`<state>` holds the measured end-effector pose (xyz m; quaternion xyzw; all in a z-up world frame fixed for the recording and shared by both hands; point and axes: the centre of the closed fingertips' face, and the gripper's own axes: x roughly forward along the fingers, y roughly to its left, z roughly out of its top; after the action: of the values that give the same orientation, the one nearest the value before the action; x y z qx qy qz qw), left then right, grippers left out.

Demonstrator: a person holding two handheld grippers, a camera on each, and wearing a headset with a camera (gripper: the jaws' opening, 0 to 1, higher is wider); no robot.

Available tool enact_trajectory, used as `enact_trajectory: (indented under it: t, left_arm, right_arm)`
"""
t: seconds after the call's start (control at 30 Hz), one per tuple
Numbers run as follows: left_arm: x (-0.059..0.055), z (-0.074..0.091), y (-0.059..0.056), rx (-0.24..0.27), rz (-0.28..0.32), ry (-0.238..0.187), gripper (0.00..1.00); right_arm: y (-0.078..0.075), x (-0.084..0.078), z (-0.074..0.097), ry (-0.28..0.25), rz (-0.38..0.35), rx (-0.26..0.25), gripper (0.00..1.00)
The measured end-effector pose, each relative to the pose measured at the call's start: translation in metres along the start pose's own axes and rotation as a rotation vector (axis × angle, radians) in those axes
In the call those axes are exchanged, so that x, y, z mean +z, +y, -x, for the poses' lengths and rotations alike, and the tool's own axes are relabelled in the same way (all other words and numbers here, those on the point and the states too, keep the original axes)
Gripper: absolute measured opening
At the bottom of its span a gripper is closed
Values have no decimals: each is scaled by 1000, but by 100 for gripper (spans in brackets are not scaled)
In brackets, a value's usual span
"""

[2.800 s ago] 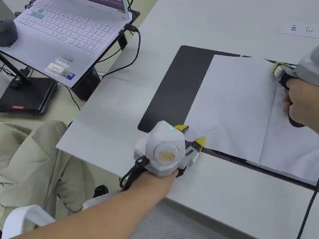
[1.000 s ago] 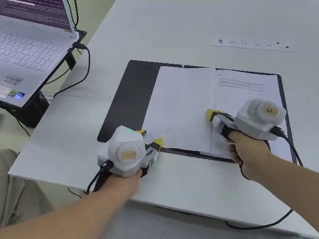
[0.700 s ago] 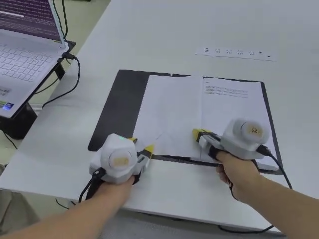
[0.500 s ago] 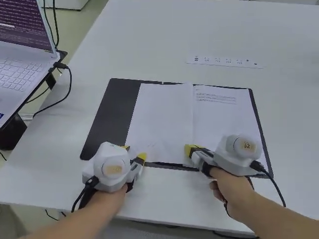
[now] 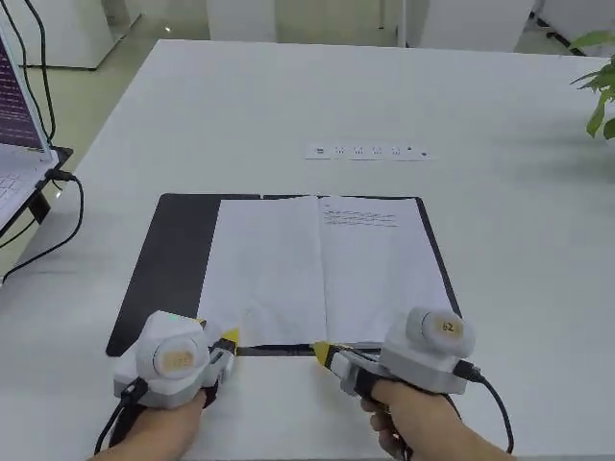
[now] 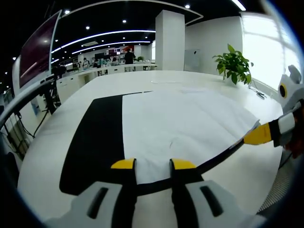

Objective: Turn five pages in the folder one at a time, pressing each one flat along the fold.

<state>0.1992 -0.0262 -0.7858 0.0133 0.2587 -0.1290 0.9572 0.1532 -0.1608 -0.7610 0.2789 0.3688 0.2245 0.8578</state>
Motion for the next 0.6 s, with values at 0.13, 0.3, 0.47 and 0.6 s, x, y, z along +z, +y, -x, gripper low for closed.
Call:
enact_trajectory:
  t: [0.13, 0.3, 0.47, 0.6]
  left_arm:
    - [-1, -2, -1, -11, -7, 72, 28]
    - [1, 9, -11, -53, 40, 213, 44]
    - [41, 35, -24, -117, 186, 86, 42]
    - [65, 64, -27, -134, 338, 43, 45]
  right_arm:
    - [13, 13, 23, -34, -44, 11, 0]
    - [14, 41, 61, -106, -121, 6, 0]
    - [-5, 72, 101, -208, -154, -37, 0]
    - [-23, 85, 128, -284, -135, -84, 0]
